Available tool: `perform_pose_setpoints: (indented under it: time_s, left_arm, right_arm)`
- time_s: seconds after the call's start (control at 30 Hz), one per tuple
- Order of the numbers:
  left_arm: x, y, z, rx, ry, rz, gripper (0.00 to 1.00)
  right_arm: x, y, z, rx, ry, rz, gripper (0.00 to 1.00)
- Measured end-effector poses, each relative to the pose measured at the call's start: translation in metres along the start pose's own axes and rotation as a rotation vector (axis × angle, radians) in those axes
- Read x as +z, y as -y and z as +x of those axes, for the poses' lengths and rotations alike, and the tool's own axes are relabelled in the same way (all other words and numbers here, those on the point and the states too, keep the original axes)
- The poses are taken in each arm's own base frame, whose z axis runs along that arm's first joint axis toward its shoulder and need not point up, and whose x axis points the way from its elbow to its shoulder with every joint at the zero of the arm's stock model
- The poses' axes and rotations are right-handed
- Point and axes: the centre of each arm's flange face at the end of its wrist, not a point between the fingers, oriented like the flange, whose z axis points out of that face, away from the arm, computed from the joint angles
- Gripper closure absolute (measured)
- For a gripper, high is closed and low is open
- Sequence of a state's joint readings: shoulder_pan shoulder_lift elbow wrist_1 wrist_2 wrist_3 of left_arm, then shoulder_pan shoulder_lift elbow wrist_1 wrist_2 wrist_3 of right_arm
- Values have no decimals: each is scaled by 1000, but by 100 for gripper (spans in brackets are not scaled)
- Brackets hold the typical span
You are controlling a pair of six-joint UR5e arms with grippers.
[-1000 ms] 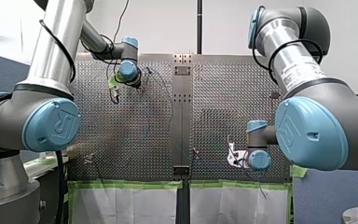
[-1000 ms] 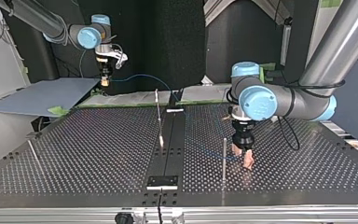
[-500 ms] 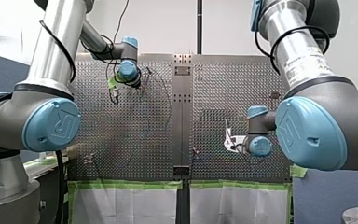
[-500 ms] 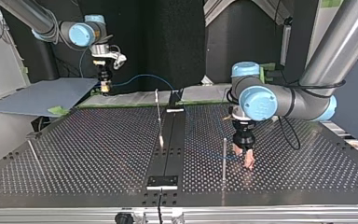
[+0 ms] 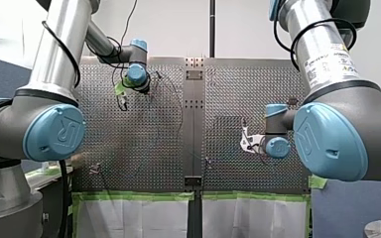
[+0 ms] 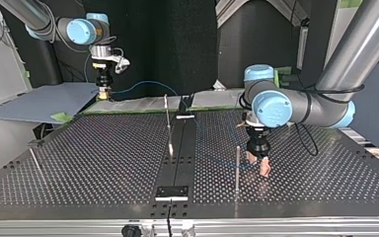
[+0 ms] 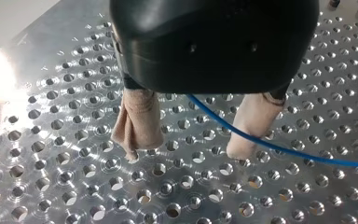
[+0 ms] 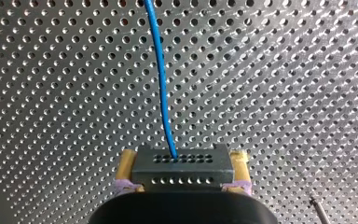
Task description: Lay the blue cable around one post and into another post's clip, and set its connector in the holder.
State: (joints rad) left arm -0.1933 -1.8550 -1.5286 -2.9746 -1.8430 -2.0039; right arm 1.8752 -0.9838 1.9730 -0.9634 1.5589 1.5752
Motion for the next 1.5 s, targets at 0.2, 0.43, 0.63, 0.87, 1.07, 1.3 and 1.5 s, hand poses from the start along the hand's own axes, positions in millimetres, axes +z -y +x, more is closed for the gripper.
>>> perform_pose_setpoints:
  time_s: [0.2, 0.43, 0.63, 0.87, 1.07, 1.3, 1.5]
  left_arm:
    - [0, 0, 0, -2, -1, 0, 0]
    - [0, 0, 0, -1, -1, -1, 0]
    - [0, 0, 0, 0, 1, -6, 0]
    - [0, 0, 0, -35, -1, -1, 0]
    - [2, -4, -1, -88, -2, -6, 0]
    - [1, -9, 0, -147, -34, -10, 0]
    - [1, -10, 2, -201, -78, 15, 0]
  right_arm:
    - [-6, 4, -16, -10, 34, -3, 100]
    - [-10, 11, -43, -28, 63, 5, 100]
    - [-12, 19, -65, -30, 65, 34, 100]
    - [-17, 29, -92, -29, 77, 76, 100]
    - [-19, 36, -95, -27, 74, 102, 100]
    - [-20, 40, -96, -27, 73, 113, 100]
    - [-20, 40, -96, -26, 73, 112, 100]
